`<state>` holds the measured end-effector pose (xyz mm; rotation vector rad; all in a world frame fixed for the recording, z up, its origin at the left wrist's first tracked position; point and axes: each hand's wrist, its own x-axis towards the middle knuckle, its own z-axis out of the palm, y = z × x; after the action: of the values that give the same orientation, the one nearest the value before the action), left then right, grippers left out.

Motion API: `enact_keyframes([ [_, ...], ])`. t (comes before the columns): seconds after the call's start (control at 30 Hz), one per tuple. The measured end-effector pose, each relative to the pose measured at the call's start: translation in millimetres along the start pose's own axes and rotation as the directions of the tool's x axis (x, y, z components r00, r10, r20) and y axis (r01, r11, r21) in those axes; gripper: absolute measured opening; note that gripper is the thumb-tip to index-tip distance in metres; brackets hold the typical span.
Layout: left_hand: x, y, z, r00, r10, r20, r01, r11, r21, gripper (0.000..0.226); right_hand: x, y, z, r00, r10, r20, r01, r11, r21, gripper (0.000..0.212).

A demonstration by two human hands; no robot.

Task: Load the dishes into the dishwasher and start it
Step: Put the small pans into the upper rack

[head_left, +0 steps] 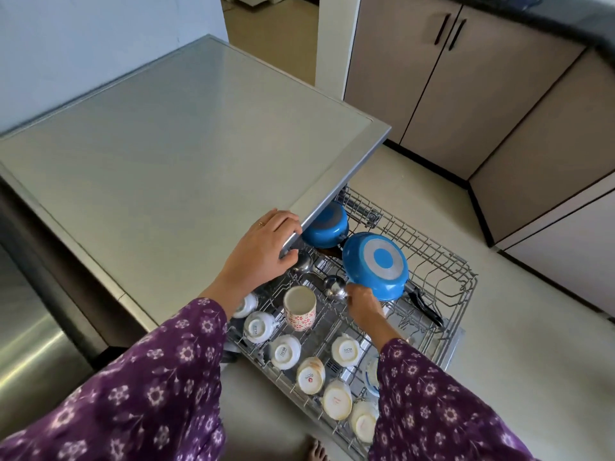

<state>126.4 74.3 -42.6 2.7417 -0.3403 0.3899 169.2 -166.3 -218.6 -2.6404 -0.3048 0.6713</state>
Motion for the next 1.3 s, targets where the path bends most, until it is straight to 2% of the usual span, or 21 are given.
enact_keyframes([
  [0.07,2,-2,2,1.0,0.015,-0.011,-0.016,1.0,-0.004,0.024,14,-6,5,1.0,-0.012,-0.004,0.011,1.0,-0.012,0.032],
  [0.27,5,-7,4,0.998,0.025,-0.063,-0.028,0.999,-0.035,0.024,55,-39,10,0.995,-0.095,0.035,0.099,0.985,-0.142,0.023],
  [0.37,5,-10,6,0.997,0.011,-0.075,-0.014,0.999,-0.046,0.024,69,-53,15,0.993,-0.105,0.058,0.113,0.979,-0.169,0.03],
  [0.57,5,-10,5,0.997,0.008,-0.08,-0.013,0.997,-0.072,0.022,81,-62,31,1.0,-0.017,0.024,0.019,0.995,-0.095,0.022],
  [0.8,6,-7,3,0.997,-0.005,-0.074,0.0,0.998,-0.068,0.021,45,-66,19,0.992,-0.086,-0.096,0.079,0.994,-0.078,0.026],
  [0.9,4,-5,2,0.996,-0.028,-0.086,0.024,0.998,-0.052,0.018,19,-75,-6,0.992,-0.048,-0.114,0.04,0.997,-0.072,0.031],
  [1.1,-15,4,-10,0.984,-0.147,-0.104,0.149,0.989,0.009,0.018,-29,-89,-48,0.989,0.008,-0.146,-0.03,0.989,-0.145,0.022],
  [1.3,-90,18,-51,0.957,-0.282,-0.066,0.282,0.959,-0.011,0.025,-86,-116,-80,0.97,-0.045,-0.241,0.023,0.995,-0.093,0.017],
])
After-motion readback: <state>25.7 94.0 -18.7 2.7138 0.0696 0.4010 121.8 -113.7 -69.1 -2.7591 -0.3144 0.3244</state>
